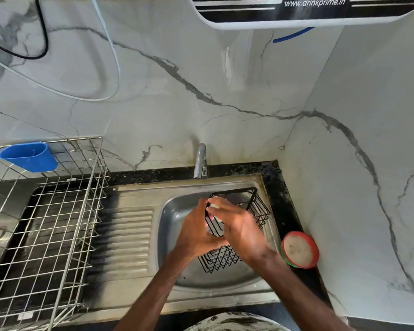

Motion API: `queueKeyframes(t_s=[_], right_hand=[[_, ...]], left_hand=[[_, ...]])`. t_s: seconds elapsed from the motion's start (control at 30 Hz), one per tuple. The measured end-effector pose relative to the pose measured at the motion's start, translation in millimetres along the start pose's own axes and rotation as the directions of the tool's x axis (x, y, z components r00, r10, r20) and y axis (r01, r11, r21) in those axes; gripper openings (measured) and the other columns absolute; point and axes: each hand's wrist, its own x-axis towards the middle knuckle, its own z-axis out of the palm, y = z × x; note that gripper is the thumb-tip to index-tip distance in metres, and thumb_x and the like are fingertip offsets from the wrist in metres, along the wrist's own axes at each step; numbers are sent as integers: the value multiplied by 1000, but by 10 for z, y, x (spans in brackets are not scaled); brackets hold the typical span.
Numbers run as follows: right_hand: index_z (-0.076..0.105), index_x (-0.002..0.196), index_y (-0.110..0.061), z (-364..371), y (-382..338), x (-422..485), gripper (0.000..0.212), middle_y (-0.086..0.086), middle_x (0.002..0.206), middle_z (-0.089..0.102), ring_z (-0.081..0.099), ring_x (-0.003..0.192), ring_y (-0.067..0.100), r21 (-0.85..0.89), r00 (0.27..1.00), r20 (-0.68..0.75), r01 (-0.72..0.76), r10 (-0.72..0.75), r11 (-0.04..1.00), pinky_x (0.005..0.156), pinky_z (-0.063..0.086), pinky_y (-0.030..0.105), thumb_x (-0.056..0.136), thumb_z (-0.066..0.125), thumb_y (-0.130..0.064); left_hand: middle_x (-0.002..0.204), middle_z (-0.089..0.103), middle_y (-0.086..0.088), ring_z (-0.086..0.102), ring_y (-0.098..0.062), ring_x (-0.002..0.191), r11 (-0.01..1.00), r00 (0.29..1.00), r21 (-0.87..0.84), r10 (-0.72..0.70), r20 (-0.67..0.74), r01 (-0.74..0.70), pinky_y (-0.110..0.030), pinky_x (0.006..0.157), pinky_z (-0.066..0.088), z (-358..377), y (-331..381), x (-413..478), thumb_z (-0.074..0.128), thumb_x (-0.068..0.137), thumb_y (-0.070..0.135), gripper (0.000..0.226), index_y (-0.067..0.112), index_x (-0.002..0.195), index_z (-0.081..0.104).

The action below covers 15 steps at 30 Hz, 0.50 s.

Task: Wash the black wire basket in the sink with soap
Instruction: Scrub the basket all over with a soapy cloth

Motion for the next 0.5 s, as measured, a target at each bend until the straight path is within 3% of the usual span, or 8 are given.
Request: queueKeyframes(t_s=[0.1,0.2,0.27,0.37,0.43,0.5], right_hand=[[70,121,-5,-21,224,133,53,13,135,64,67,116,18,-14,999,-2,-38,38,999,90,54,11,83,45,22],[73,117,-5,-73,488,193,54,17,130,66,68,115,25,-59,982,-69,-180,176,982,89,41,-3,79,55,29],[73,116,-4,-45,468,162,51,18,127,67,70,111,25,-74,969,-115,-228,219,971,91,46,3,82,52,27],[71,119,-4,31,198,101,46,12,130,66,66,117,15,-5,997,-23,-68,67,998,94,57,23,92,33,-1],[70,121,-3,1,181,89,53,4,134,63,57,121,-1,43,1000,-5,-25,25,999,95,55,21,93,26,-14],[70,121,-2,-61,402,91,49,8,132,64,62,117,4,35,989,-70,-130,132,991,90,57,22,92,30,-4]], left_hand=[[107,63,19,60,5,92,999,1000,32,25,17,-26,-10,76,46,-18,25,-22,88,55,61,103,32,140,38],[110,59,18,55,6,93,996,999,79,28,26,-30,-8,77,36,4,58,-57,88,56,61,108,34,147,35],[117,60,15,56,1,98,997,1000,79,16,26,-18,-18,83,44,39,45,-52,88,56,61,109,33,147,35],[113,62,14,61,-4,98,998,1000,54,-18,17,17,-32,84,57,68,0,-14,88,54,62,102,31,138,38],[113,63,13,62,-6,100,998,1000,50,-27,16,26,-36,85,58,75,-25,11,89,54,60,100,31,135,38],[126,63,6,62,-12,112,997,999,73,-26,31,24,-39,96,55,65,-37,25,89,54,60,109,25,143,36]])
